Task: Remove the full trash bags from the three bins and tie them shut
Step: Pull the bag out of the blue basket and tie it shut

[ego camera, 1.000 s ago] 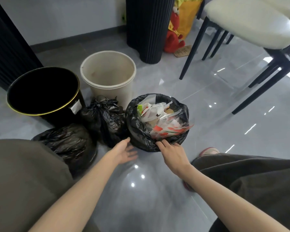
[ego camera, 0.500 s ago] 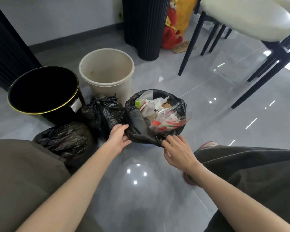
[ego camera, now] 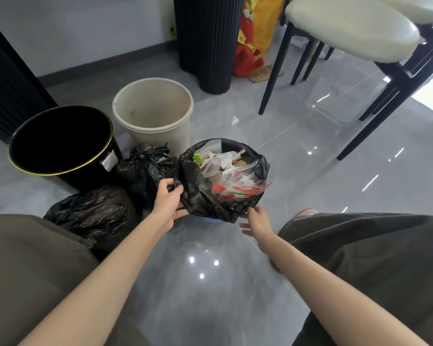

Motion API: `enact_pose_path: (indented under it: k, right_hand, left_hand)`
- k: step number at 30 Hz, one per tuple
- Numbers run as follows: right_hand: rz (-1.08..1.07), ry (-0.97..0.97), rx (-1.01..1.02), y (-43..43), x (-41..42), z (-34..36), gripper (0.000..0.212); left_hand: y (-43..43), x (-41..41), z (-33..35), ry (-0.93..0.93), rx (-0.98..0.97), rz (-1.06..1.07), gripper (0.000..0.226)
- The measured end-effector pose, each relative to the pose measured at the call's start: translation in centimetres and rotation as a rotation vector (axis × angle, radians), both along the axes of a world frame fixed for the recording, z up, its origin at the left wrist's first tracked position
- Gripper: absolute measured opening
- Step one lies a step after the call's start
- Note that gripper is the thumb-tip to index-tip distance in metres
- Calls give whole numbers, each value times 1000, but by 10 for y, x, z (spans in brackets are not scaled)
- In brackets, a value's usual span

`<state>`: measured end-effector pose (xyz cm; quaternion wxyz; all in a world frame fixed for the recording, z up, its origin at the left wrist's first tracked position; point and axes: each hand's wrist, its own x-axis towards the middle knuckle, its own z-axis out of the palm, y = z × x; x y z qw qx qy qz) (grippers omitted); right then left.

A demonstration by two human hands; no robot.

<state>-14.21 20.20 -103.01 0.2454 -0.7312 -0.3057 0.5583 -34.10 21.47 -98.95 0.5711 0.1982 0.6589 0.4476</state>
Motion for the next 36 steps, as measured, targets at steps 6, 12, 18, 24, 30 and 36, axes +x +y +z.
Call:
enact_pose_path:
  k: [6, 12, 18, 24, 30, 36]
  right_hand:
    - [-392, 277, 60, -2, -3, -5, 30]
    - [-617, 208, 114, -9, 0, -1, 16]
    - [-535, -88, 215, -7, 2, 2, 5]
    - [-469, -299, 517, -1, 0, 24, 9]
    - [-531, -287, 508, 13, 17, 32, 21]
    - [-353, 30, 225, 45, 25, 28, 41]
  left_hand:
    - [-8, 4, -9, 53, -15, -40, 6]
    - [-20, 22, -11, -7, -111, 3, 8]
    - [-23, 23, -8, -26, -90, 31, 7]
    - [-15, 16, -1, -6, 21, 137, 6]
    - [-4, 4, 7, -34, 9, 110, 14]
    - [11, 5, 10, -101, -84, 22, 22]
